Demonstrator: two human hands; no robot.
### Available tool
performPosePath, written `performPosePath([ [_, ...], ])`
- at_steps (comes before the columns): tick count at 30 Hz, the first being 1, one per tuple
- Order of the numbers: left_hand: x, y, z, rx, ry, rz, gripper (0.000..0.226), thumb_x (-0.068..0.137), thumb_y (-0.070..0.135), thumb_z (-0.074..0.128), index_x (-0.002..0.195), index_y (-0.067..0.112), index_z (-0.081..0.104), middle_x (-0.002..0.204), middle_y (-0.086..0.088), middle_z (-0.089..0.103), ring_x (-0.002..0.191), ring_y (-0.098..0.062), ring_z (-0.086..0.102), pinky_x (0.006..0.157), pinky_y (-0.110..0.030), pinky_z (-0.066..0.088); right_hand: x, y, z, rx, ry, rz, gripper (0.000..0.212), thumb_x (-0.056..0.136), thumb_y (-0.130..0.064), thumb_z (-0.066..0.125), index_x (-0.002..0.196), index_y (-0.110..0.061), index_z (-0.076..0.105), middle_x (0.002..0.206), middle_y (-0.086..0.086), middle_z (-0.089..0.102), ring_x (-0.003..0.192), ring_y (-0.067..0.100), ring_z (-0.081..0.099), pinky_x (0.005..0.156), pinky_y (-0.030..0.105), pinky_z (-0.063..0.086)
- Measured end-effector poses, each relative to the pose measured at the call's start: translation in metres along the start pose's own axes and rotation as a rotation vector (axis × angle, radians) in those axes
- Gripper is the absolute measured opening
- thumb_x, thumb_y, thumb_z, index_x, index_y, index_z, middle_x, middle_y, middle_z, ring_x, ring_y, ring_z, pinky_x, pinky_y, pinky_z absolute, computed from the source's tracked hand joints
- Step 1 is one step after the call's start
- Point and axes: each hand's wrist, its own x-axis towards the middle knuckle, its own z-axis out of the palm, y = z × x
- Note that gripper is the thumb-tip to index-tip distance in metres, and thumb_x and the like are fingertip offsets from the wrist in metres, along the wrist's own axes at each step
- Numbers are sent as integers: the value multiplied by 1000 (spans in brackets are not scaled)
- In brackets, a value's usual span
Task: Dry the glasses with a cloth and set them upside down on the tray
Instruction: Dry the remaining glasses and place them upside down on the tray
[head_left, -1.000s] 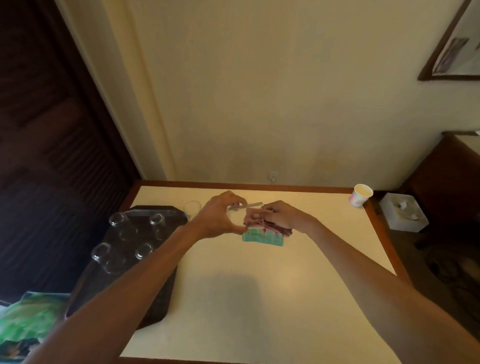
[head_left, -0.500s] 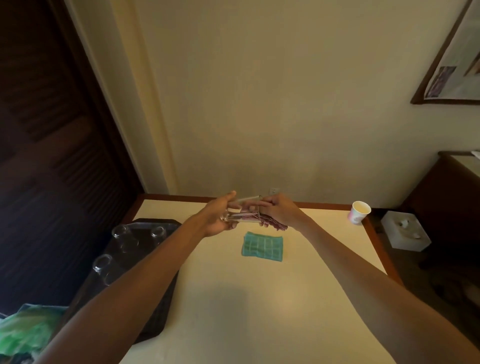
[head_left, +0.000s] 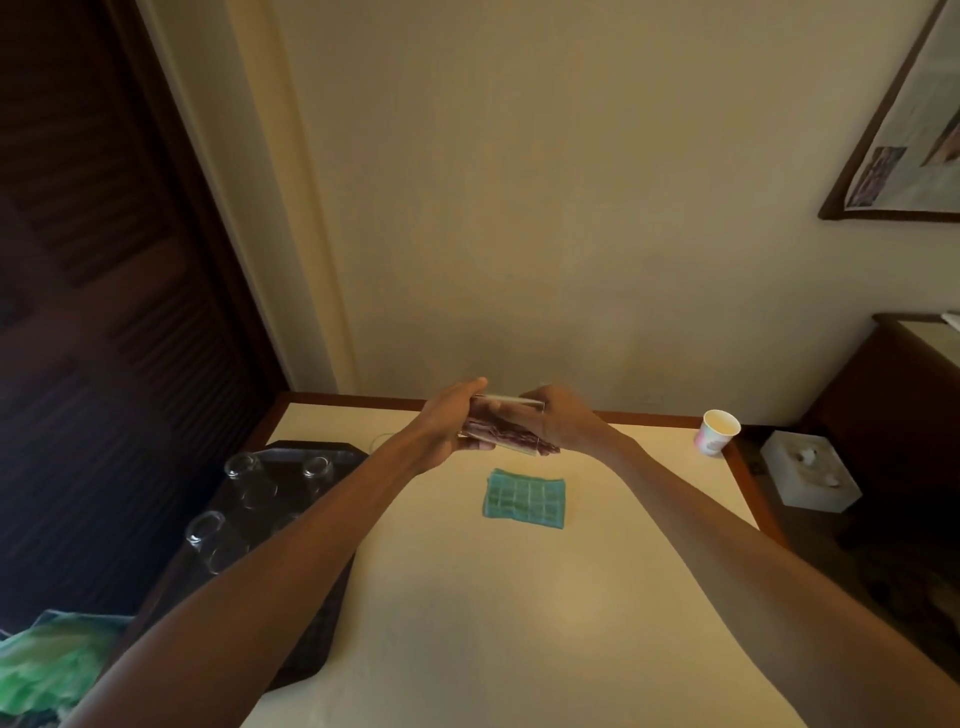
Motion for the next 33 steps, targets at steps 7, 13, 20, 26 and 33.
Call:
performPosePath([
  [7,-9,8,-8,-75,-135,16,54,108,53,37,117,6,62,111,-18,72,106,-29,68,86,-41,60,9,-2,2,-123,259,-2,52,78,-65,72,53,-20,63,44,-2,60,37,10,54,43,25,40],
  [13,-8,9,-29,-211,-278,-179,62,108,52,39,132,-1,61,118,-24,71,105,-34,72,85,-45,63,18,-7,5,-706,484,-530,23,71,-22,66,53,-16,55,43,0,52,40,29,54,48,21,28],
  [20,-4,14,-21,-117,-41,-34,27,108,21,40,109,2,60,109,-24,69,87,-30,72,63,-39,64,31,-9,15,-414,484,-292,36,76,-31,76,56,-21,48,44,-5,44,45,22,53,45,27,34],
  [26,2,19,-29,256,153,478,31,90,32,46,71,8,52,75,-11,55,73,-22,55,65,-35,45,20,-53,25,311,-133,382,43,96,-57,52,71,-24,58,56,-2,55,49,9,42,33,15,25],
  [33,4,25,-58,-26,-136,304,34,107,35,44,93,8,62,86,-9,72,85,-25,69,80,-42,57,45,-52,17,-240,193,76,28,83,-41,73,80,-13,66,68,1,69,61,19,67,51,28,53],
])
